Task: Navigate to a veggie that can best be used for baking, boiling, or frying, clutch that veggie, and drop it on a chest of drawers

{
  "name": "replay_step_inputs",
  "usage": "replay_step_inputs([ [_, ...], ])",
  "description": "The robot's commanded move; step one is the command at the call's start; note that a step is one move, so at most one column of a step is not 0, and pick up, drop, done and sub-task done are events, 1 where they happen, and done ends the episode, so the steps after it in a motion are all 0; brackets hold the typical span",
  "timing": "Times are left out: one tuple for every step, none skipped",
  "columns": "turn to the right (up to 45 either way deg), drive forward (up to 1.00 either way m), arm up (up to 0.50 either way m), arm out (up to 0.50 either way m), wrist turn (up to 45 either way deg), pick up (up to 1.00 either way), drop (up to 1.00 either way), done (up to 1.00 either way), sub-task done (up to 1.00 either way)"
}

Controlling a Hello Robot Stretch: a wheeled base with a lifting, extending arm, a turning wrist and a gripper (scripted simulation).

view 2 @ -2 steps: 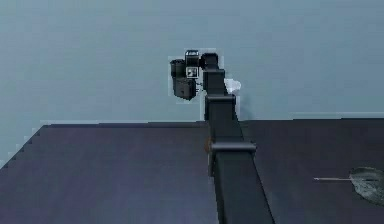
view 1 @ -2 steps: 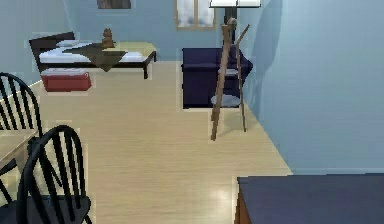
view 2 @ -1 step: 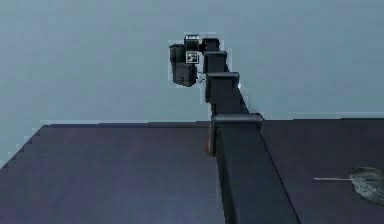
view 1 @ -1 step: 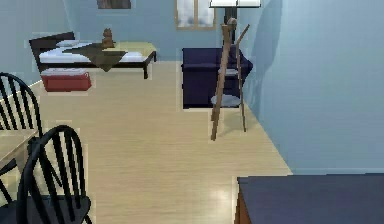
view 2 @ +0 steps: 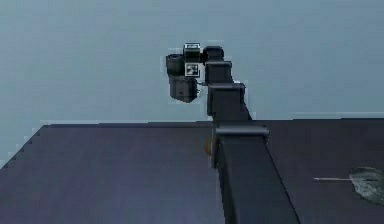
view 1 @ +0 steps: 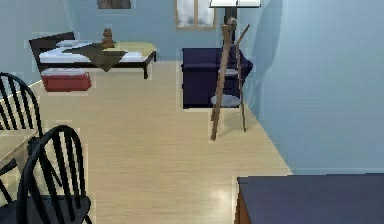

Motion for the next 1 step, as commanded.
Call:
replay_step_inputs([
  [0.0, 0.00, 0.00, 0.00, 0.0, 0.00, 0.00, 1.00, 0.00],
])
